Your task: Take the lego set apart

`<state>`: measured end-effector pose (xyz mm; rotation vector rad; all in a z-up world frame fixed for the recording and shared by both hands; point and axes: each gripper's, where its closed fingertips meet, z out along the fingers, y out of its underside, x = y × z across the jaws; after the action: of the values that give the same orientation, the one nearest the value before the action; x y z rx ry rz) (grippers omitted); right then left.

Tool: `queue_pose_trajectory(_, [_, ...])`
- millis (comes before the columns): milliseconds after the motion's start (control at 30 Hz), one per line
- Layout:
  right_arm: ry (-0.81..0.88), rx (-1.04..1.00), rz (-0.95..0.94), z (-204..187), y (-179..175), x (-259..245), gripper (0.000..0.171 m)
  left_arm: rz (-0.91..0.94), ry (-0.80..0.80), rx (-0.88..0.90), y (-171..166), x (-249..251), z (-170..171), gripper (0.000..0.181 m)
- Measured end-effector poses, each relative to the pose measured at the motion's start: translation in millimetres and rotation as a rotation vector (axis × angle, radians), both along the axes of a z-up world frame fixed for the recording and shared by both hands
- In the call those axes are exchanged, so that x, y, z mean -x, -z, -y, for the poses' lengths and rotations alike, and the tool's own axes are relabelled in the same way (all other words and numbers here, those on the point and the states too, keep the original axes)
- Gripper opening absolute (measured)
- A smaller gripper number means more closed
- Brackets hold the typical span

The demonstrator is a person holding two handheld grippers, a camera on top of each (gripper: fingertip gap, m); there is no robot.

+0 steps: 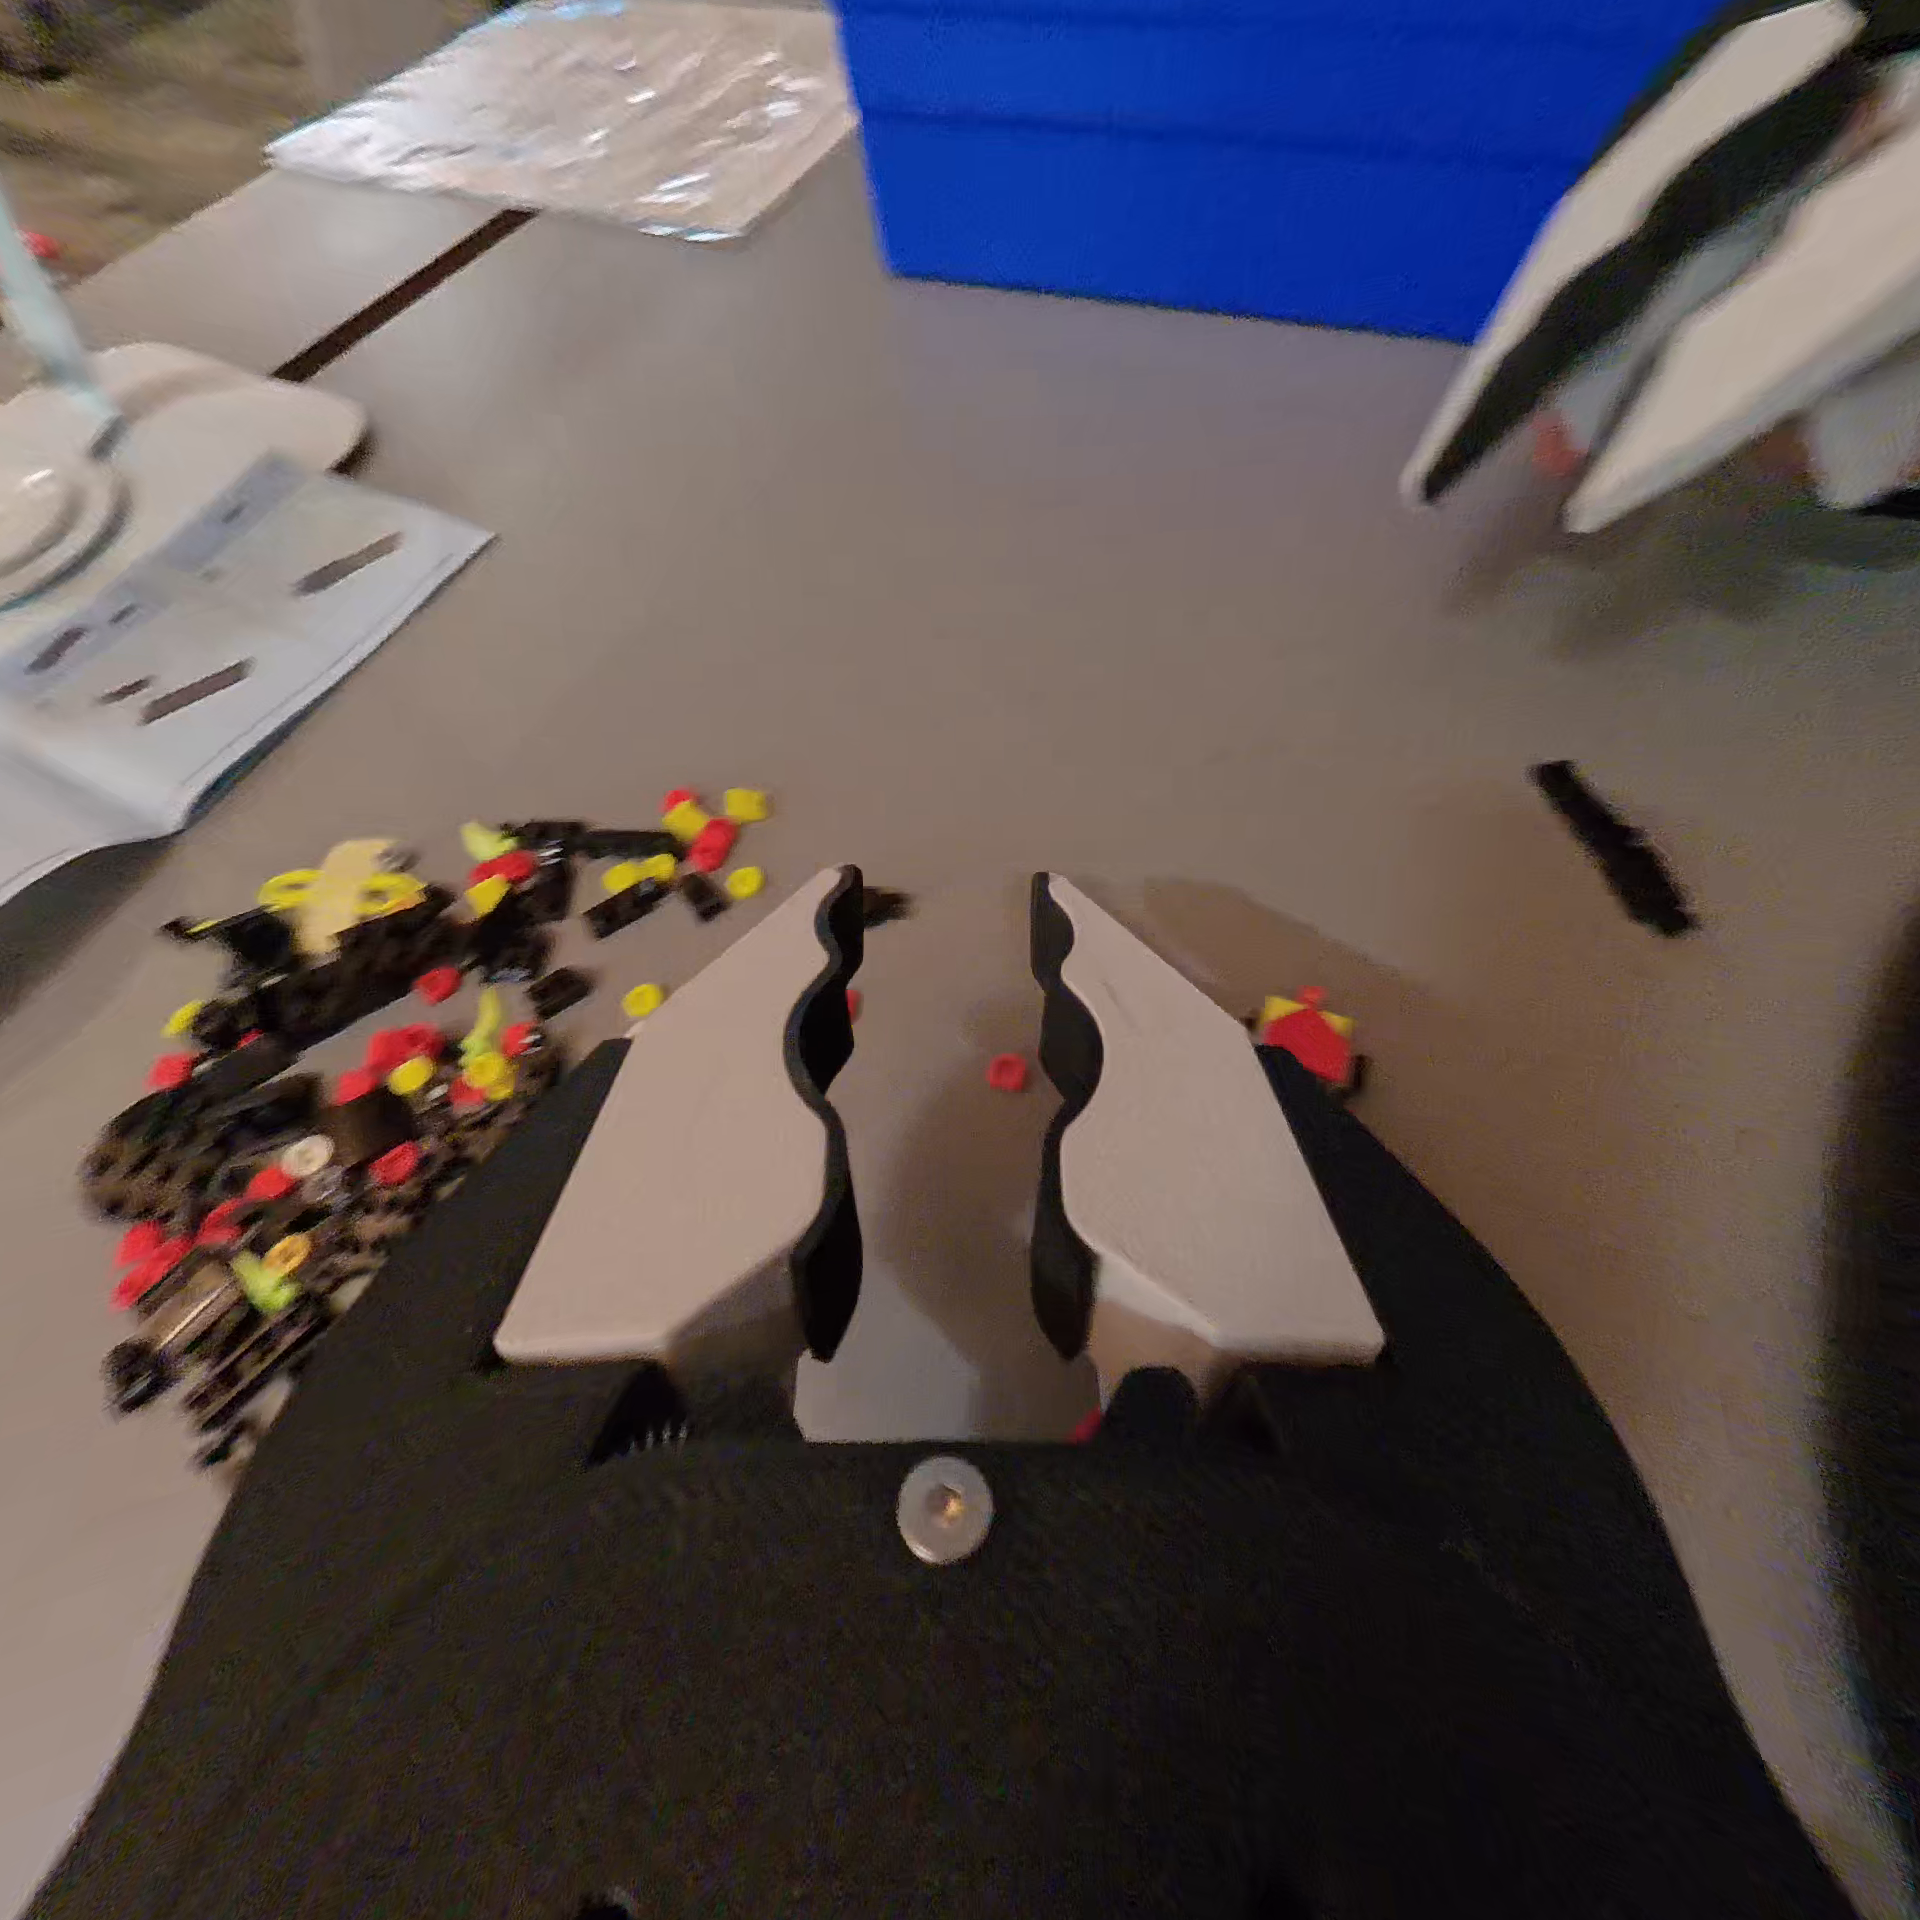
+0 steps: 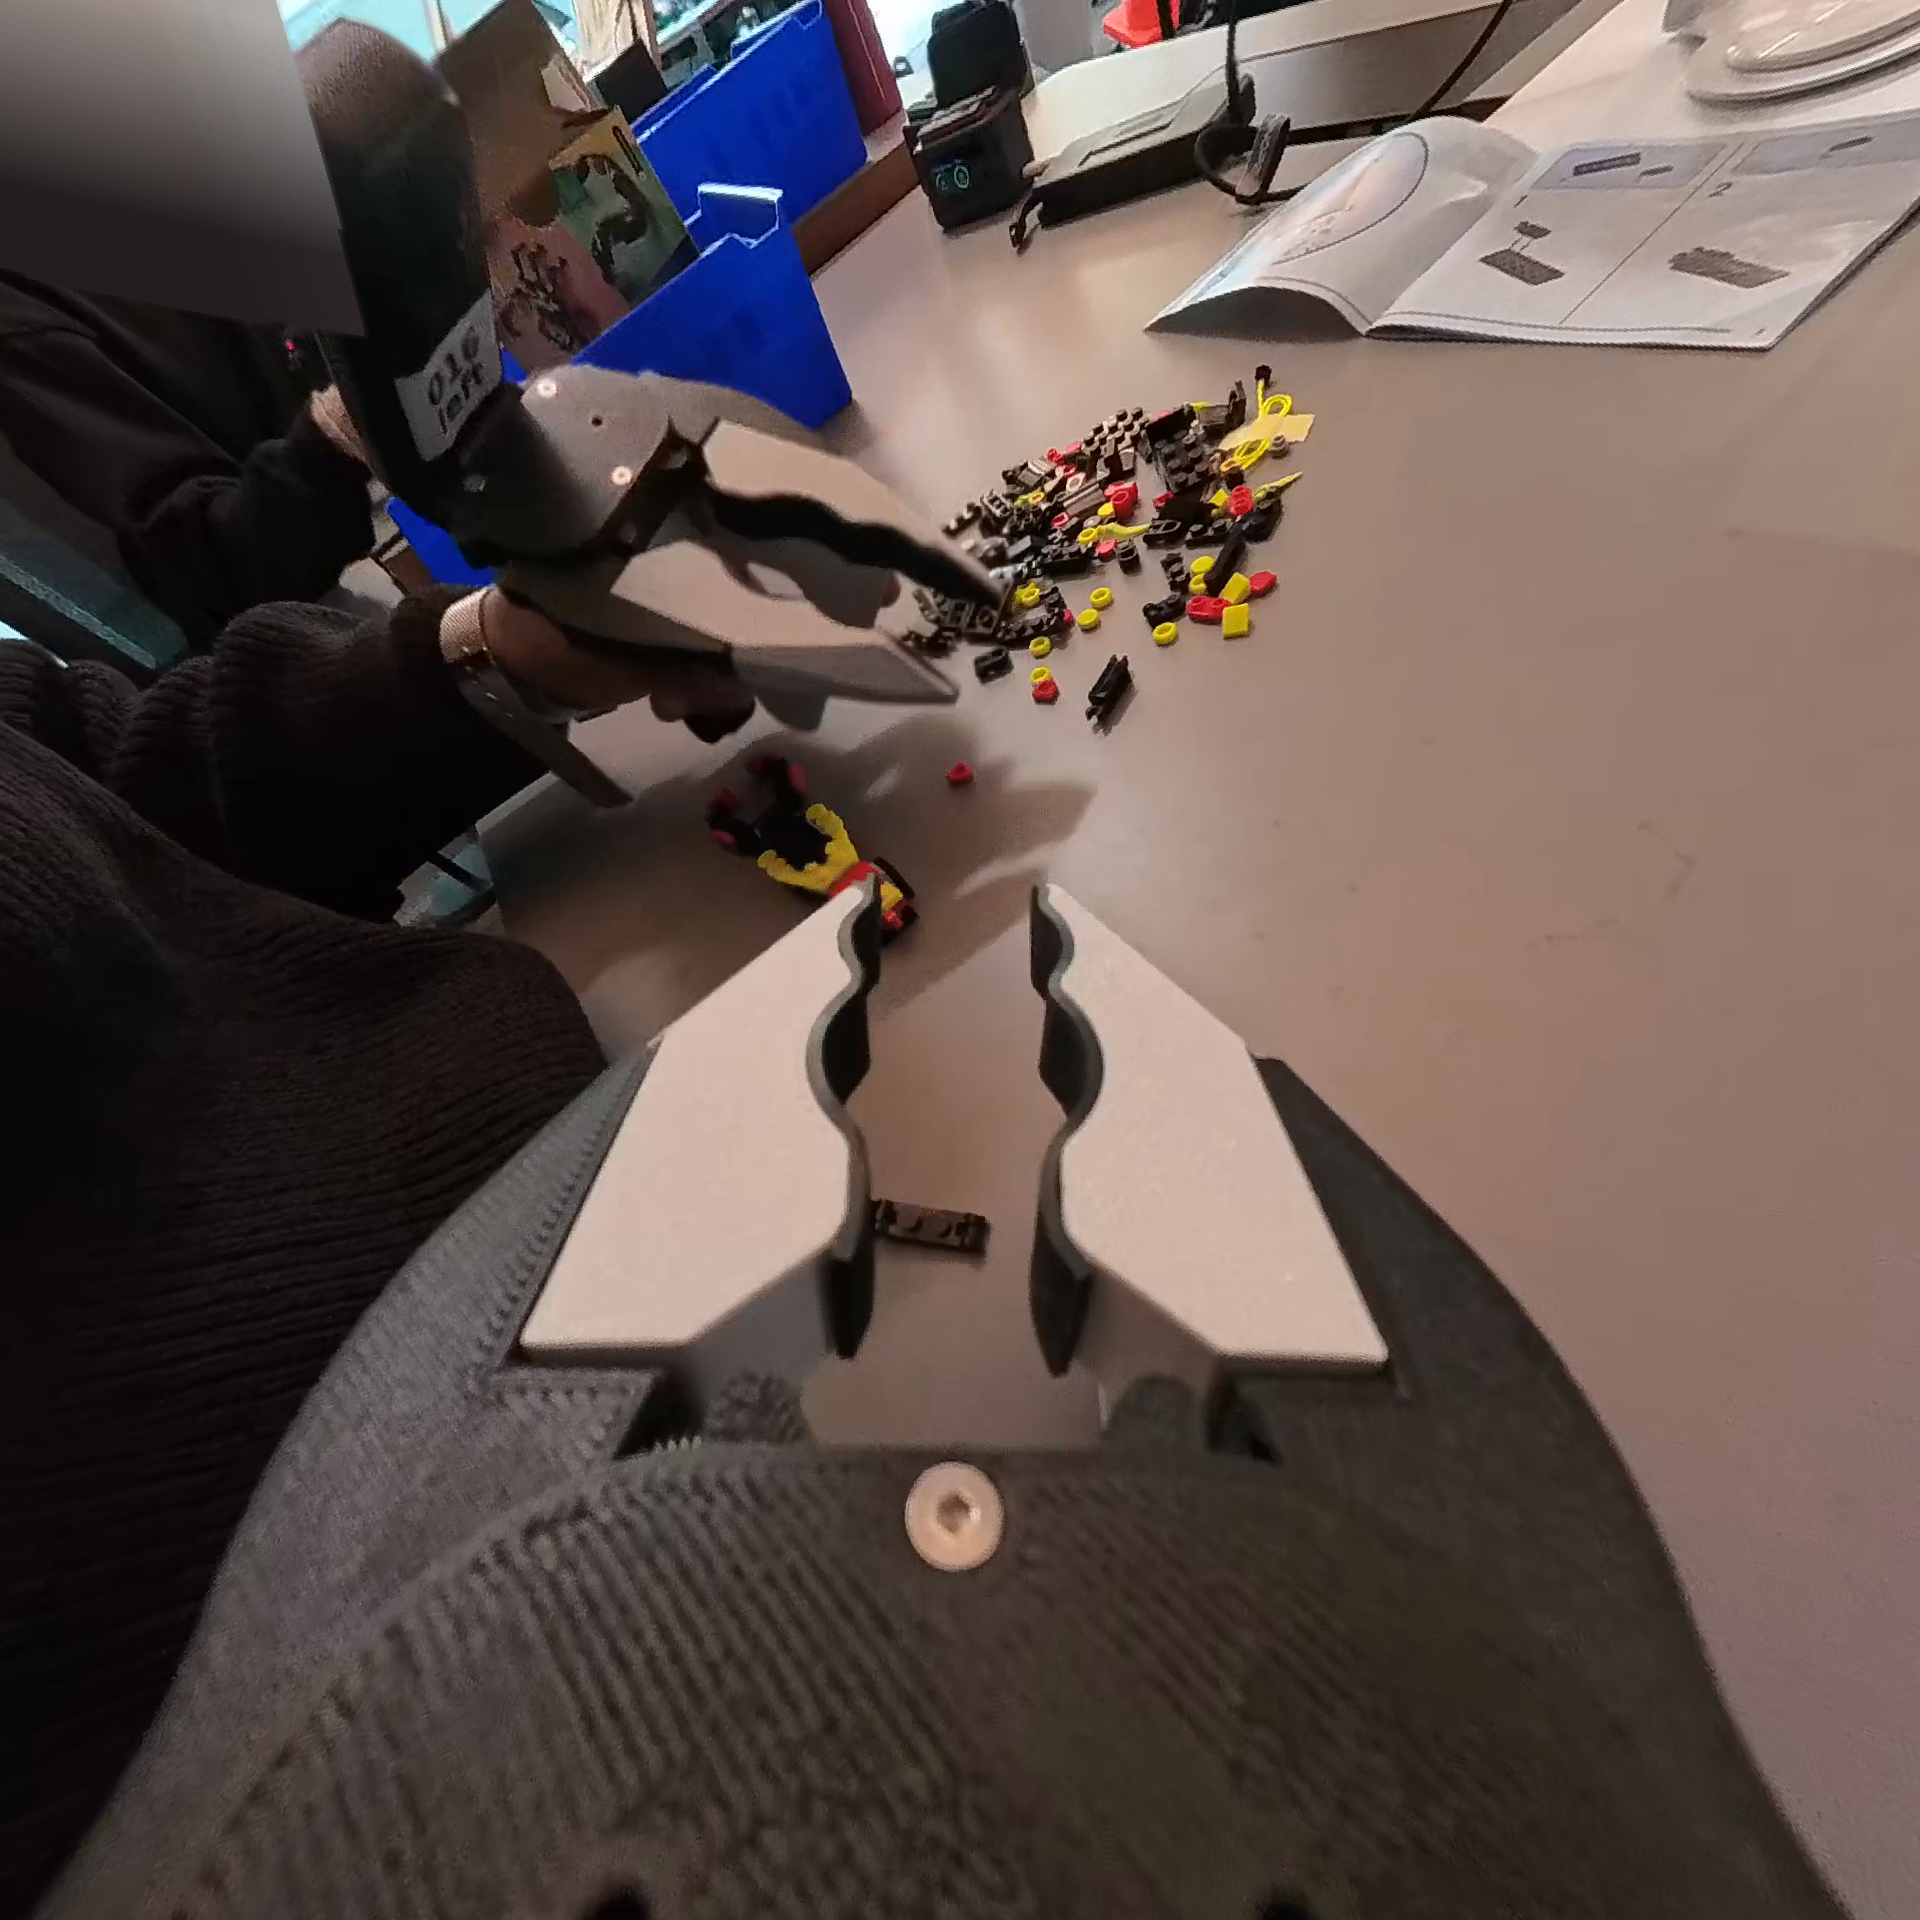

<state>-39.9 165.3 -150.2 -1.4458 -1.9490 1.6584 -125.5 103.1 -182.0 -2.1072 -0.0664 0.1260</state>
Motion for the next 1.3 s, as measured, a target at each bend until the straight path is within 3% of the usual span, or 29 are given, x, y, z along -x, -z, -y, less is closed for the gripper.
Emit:
queue_pose_trajectory(200, [0.005,-0.026,-0.039,-12.9,-4.8,0.9,0.028,0.099,0.103,-0.055,-7.4,-26.9,-5.6,0.028])
queue_pose_trajectory(300, [-0.201,-0.133,-0.091,2.4,-2.6,-18.5,0.029,0.107,0.13,-0.07,-11.9,-38.2,-9.4,0.025])
queue_pose_trajectory(400, [-0.447,-0.342,-0.045,17.6,33.1,-52.3,0.039,0.126,0.184,-0.098,-19.3,-57.4,-14.0,0.024])
queue_pose_trajectory(533, [-0.562,-0.601,-0.015,20.6,70.6,-66.4,0.042,0.121,0.237,-0.09,-19.4,-74.9,-17.0,0.024])
queue_pose_trajectory(733, [-0.537,-0.658,-0.069,26.4,73.6,-56.1,0.01,0.228,0.351,-0.043,-16.8,-115.8,-21.1,0.028])
queue_pose_trajectory(900, [-0.515,-0.606,-0.065,33.8,62.3,-53.7,0.007,0.159,0.378,0.073,5.2,-137.7,-24.0,0.038])
queue_pose_trajectory(1033, [-0.512,-0.556,-0.165,43.2,42.1,-52.8,0.007,0.147,0.43,0.081,8.8,-145.8,-20.6,0.013])
queue_pose_trajectory(1300, [-0.537,-0.519,-0.205,52.0,32.6,-57.6,0.007,0.217,0.462,0.082,-0.4,-149.8,-15.9,0.004])
